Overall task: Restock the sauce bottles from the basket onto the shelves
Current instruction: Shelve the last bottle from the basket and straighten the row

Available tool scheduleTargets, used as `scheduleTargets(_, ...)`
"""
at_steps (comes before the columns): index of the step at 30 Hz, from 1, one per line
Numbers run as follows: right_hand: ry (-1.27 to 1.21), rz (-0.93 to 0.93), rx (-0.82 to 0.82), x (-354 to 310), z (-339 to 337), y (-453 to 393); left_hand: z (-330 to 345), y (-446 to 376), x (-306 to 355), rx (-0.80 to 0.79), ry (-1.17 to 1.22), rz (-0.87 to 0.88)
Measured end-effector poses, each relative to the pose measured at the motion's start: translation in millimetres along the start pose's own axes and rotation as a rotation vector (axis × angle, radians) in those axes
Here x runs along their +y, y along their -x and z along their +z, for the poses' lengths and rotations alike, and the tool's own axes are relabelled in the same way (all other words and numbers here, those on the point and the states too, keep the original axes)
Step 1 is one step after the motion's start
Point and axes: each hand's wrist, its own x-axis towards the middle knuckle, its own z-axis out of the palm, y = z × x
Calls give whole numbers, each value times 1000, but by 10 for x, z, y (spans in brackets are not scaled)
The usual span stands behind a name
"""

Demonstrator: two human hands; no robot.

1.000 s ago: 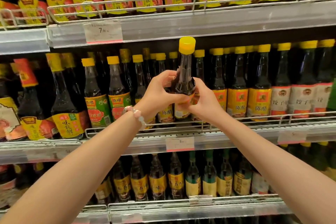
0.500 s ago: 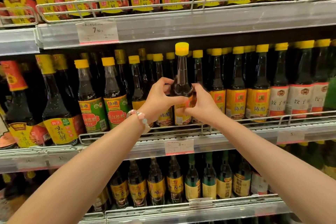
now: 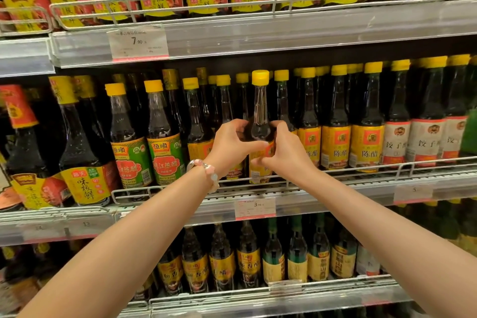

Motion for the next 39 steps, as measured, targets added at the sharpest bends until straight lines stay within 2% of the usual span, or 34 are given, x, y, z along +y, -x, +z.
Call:
scheduleTargets(8, 171, -64, 64, -78, 35, 4, -58, 37, 10, 47, -60, -6)
scheduleTargets(18, 149, -73, 111, -70, 52, 33, 85, 32, 40, 136, -214, 29)
scheduleTargets(34, 402, -136, 154, -41, 107, -49, 146, 20, 83, 189, -460, 83)
scheduleTargets(39, 444, -174, 208, 8, 96, -61, 159, 12, 64, 209, -466, 103)
